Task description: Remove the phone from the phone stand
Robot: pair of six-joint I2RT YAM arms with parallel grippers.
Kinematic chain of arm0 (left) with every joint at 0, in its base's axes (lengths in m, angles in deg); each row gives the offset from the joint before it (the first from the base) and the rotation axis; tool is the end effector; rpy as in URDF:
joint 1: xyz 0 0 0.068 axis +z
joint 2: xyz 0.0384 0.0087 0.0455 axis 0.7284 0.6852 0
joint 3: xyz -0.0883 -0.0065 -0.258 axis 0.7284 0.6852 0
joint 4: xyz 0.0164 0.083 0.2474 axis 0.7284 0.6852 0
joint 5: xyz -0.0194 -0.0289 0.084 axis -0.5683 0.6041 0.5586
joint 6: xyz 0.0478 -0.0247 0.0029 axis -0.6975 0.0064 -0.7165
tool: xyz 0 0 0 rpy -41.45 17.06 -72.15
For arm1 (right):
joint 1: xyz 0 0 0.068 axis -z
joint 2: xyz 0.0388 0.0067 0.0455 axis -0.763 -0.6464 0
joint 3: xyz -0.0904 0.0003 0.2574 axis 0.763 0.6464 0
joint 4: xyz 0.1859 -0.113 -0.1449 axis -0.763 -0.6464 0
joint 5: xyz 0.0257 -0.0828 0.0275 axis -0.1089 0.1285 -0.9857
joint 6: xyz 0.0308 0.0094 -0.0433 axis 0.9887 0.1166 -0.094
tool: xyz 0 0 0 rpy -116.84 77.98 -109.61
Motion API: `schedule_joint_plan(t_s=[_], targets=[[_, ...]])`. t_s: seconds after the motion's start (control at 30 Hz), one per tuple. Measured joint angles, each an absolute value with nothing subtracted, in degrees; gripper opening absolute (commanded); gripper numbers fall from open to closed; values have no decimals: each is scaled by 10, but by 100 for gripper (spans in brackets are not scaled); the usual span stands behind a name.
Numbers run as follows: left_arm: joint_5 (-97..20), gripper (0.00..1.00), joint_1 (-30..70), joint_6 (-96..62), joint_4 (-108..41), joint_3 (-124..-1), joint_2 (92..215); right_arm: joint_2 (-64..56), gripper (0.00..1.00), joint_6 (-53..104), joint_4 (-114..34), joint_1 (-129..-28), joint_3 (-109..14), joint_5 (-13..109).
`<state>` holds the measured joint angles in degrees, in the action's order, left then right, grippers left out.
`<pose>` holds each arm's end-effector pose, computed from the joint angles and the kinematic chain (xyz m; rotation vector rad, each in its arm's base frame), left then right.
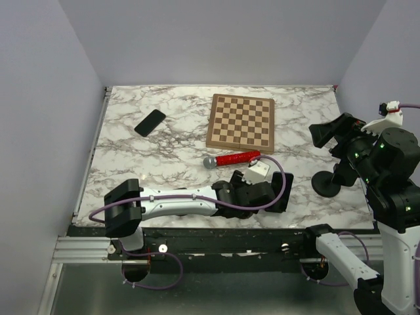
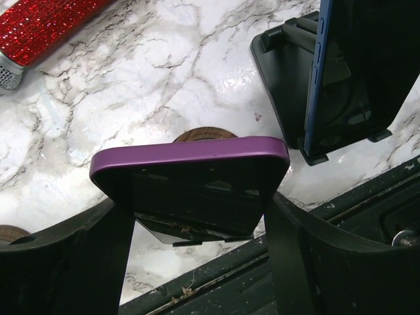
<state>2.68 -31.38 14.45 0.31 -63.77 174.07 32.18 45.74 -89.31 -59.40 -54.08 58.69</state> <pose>0.0926 -0.3465 0.2516 0.4986 2.2909 -0.3086 0.0971 0.0150 0.4724 0.3043 1.7866 0.4151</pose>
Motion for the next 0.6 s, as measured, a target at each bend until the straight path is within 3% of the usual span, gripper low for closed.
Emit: schedule_joint_plan(t_s=[0.13, 0.6], targets=[[23, 0, -317, 132, 22, -638, 1718, 322, 100, 458, -891, -594, -541, 585], [-11, 0, -306, 30, 133, -711, 1610, 322, 100, 458, -885, -594, -541, 581]])
